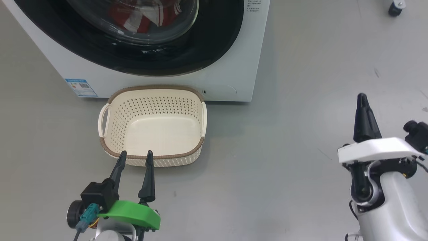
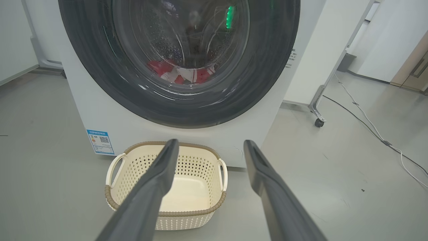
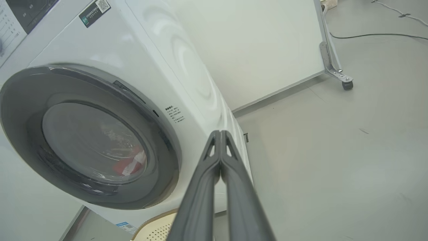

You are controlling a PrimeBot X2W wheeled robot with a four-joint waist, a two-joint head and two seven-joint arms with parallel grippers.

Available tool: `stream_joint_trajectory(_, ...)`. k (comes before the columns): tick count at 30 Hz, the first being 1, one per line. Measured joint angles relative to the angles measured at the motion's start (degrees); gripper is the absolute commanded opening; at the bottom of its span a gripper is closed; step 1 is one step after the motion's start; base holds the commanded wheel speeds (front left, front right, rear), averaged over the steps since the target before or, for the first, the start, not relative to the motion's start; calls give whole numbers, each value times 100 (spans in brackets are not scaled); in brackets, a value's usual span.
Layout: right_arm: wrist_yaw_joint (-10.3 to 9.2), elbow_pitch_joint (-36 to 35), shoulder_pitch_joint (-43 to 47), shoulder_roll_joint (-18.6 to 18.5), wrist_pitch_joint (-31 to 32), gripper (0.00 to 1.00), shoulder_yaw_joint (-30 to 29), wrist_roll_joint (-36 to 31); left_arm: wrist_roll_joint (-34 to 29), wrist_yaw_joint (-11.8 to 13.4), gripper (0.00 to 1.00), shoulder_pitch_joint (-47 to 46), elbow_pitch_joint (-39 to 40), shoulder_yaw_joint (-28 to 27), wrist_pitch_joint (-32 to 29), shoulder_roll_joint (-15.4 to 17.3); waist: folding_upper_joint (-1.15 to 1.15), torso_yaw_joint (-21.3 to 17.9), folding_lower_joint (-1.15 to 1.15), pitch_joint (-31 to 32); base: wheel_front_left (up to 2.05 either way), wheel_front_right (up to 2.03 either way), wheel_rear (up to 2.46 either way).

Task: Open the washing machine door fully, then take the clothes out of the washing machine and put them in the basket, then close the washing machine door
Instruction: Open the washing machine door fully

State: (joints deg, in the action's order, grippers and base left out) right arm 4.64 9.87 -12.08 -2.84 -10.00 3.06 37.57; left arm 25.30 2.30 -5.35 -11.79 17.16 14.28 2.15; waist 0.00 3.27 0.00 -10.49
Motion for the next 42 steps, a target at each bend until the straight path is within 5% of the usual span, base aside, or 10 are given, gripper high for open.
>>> stream_joint_trajectory(11, 15, -60, -1411, -8, 917, 0, -438, 1399, 103, -15, 100, -428, 149, 215, 0, 0, 0, 272, 0, -707, 0, 0, 0)
stream_joint_trajectory(20, -265, -11, -2637, -49, 1635, 0, -514, 2006, 214, -15, 100, -752, 291, 365, 16, -3, 0, 526, 0, -1299, 0, 0, 0)
stream_joint_trajectory(42, -815, 842, -5030, -263, 2714, 0, -437, 2303, 558, -18, 100, -1400, 352, 753, 16, -22, 0, 1193, 0, -2367, 0, 0, 0)
